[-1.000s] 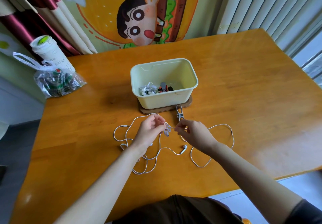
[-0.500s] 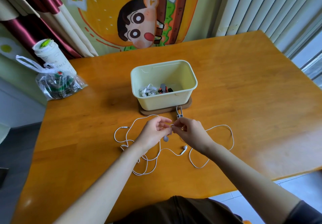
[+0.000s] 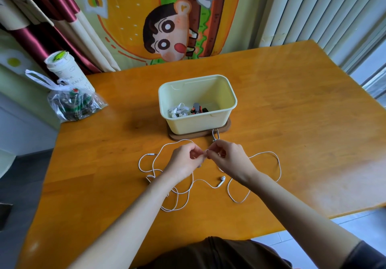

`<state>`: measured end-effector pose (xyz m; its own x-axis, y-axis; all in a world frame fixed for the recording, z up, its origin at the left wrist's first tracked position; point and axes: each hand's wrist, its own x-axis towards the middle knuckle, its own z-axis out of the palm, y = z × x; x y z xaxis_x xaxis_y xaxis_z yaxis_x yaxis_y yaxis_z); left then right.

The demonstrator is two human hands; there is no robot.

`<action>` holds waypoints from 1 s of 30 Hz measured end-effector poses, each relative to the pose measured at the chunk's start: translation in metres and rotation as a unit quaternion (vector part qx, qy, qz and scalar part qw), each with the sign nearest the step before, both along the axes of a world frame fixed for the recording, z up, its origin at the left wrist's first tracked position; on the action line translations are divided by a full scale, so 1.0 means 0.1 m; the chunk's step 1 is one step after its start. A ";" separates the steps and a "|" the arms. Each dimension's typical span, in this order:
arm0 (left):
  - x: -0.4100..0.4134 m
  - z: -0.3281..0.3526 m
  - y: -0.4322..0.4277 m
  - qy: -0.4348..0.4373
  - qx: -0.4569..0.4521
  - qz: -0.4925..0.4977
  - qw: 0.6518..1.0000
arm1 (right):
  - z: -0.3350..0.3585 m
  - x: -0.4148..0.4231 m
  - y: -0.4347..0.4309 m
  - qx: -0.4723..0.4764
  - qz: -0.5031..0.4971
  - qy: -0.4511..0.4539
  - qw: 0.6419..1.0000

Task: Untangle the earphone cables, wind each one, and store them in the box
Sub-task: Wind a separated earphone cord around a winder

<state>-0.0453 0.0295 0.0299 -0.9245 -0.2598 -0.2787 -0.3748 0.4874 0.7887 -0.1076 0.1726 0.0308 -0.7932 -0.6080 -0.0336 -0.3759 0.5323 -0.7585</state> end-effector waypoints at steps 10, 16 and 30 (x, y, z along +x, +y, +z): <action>0.06 0.10 0.03 0.055 0.152 0.089 0.983 | 0.08 -0.08 -0.06 -0.055 -0.127 -0.190 0.972; 0.03 0.02 0.08 0.024 0.182 0.158 0.970 | 0.12 -0.04 -0.10 -0.072 -0.123 -0.141 0.980; -0.07 0.02 0.15 0.007 0.385 0.258 0.886 | 0.09 0.01 -0.10 -0.090 -0.087 -0.148 0.981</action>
<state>-0.0522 0.0440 0.0321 -0.7426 -0.3878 -0.5460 -0.3777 -0.4307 0.8196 -0.1066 0.1623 0.0394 -0.8569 -0.4821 -0.1824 -0.0407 0.4160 -0.9084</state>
